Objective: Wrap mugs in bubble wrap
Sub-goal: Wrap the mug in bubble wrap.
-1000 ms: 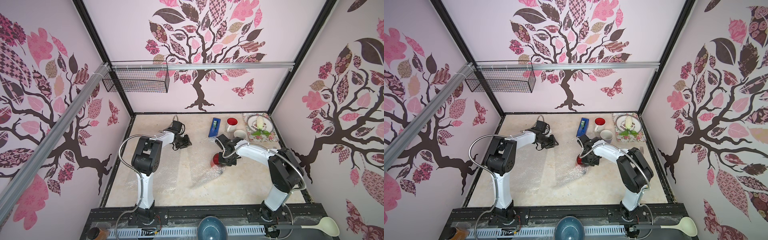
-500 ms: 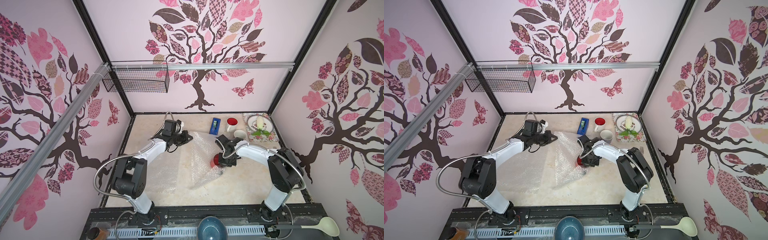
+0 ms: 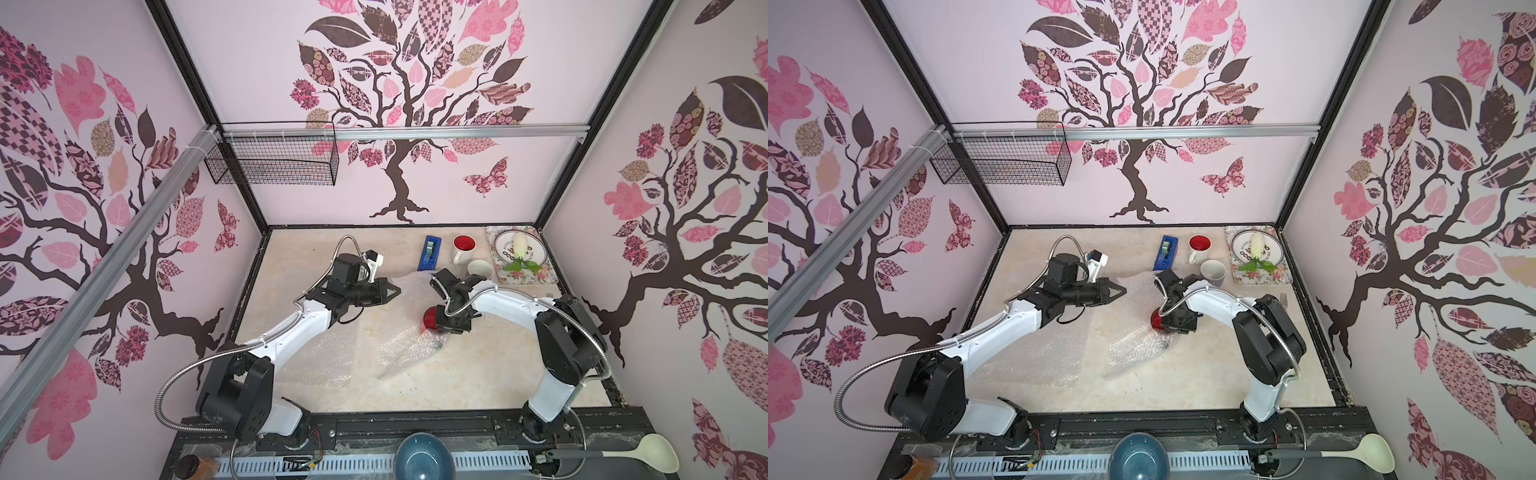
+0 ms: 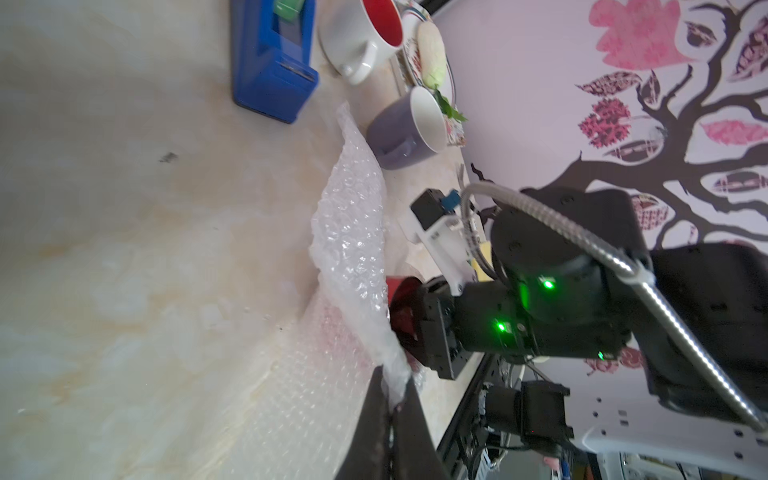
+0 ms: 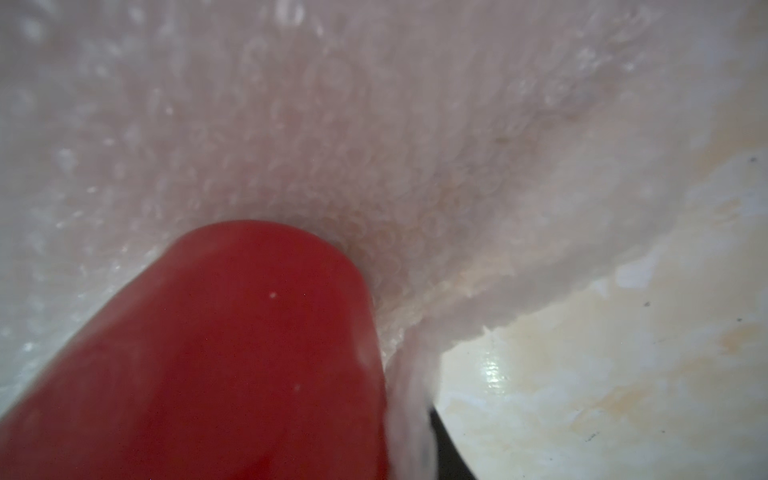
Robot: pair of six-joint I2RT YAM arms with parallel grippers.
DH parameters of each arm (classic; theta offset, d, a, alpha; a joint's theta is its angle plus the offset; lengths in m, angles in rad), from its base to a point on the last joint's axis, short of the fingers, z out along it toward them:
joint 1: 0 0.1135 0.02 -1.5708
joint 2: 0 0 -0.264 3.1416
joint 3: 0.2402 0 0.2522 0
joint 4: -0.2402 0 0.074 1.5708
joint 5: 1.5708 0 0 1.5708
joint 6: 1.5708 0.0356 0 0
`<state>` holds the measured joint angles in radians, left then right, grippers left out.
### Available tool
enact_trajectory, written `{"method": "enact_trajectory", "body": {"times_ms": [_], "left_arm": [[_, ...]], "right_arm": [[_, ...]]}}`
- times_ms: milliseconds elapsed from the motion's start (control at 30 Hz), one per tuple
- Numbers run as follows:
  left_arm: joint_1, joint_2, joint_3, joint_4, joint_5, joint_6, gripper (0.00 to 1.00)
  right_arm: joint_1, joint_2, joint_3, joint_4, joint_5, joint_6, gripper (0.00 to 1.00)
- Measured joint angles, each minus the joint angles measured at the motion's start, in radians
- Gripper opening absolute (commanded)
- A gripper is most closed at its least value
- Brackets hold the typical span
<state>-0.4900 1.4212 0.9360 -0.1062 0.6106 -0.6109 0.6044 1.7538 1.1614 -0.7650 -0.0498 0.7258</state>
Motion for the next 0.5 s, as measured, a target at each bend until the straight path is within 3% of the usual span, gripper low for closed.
{"method": "enact_trajectory", "body": {"times_ms": [500], "left_arm": [[-0.2, 0.082, -0.018, -0.076, -0.038, 0.112, 0.0]], "right_arm": [[-0.002, 0.0, 0.012, 0.003, -0.059, 0.016, 0.34]]}}
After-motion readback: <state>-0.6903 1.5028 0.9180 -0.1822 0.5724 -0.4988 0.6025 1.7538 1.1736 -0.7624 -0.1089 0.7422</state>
